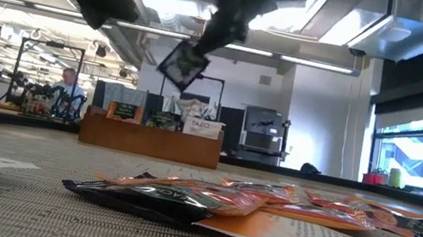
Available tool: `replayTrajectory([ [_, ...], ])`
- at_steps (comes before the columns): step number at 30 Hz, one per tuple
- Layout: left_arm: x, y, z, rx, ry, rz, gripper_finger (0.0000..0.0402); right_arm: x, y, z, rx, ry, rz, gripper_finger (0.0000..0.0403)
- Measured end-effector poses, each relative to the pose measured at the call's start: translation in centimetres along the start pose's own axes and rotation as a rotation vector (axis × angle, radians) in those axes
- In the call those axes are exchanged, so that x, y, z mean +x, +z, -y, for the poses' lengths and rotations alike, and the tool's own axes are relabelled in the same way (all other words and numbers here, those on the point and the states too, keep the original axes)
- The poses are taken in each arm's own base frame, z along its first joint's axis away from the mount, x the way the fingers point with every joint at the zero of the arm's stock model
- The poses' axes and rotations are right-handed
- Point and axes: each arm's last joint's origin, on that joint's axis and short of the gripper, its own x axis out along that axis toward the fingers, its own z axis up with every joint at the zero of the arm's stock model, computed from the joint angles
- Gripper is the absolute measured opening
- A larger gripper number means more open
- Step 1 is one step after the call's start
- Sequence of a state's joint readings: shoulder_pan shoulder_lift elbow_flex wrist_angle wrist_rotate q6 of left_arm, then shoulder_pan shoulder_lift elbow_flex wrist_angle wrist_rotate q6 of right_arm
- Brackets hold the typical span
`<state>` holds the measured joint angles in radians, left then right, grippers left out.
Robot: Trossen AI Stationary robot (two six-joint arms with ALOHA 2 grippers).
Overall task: Pick & Place Tea
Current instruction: Put the purple tea bag into the middle section of the wooden organizer, then put the orange tea bag into the left section of the wooden organizer
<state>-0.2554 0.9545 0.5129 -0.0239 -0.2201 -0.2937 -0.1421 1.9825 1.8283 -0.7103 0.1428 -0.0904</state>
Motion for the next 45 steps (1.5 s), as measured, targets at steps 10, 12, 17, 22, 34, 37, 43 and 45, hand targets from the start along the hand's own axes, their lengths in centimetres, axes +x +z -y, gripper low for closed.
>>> replayTrajectory([
  [10,0.1,-0.6,-0.2,0.014,0.017,-0.061,0.0088,7.2,-0.4,1.7,-0.054,-0.009,-0.169,0.0002],
  [12,0.1,-0.6,-0.2,0.013,0.016,-0.058,0.0088,8.1,-0.8,1.8,-0.063,-0.006,-0.189,0.0002],
  [17,0.1,-0.6,-0.2,0.014,0.017,-0.061,0.0088,8.9,-1.3,2.3,-0.068,-0.008,-0.215,0.0002],
  [22,0.1,-0.6,-0.2,0.038,0.024,-0.059,0.0088,8.9,-1.2,2.5,-0.064,-0.013,-0.206,0.0016],
  [34,0.1,-0.6,-0.2,0.04,0.039,-0.054,0.0088,8.9,-1.2,2.5,-0.063,-0.013,-0.206,0.0025],
  [37,0.1,-0.6,-0.2,0.041,0.039,-0.055,0.0088,8.9,-1.2,2.5,-0.061,-0.014,-0.206,0.0025],
  [43,0.1,-0.6,-0.2,0.041,0.039,-0.055,0.0088,5.9,-0.4,2.1,-0.021,-0.038,-0.197,0.0025],
  [45,0.1,-0.6,-0.2,0.041,0.039,-0.055,0.0088,4.5,-0.1,1.1,-0.019,-0.003,-0.2,0.0025],
])
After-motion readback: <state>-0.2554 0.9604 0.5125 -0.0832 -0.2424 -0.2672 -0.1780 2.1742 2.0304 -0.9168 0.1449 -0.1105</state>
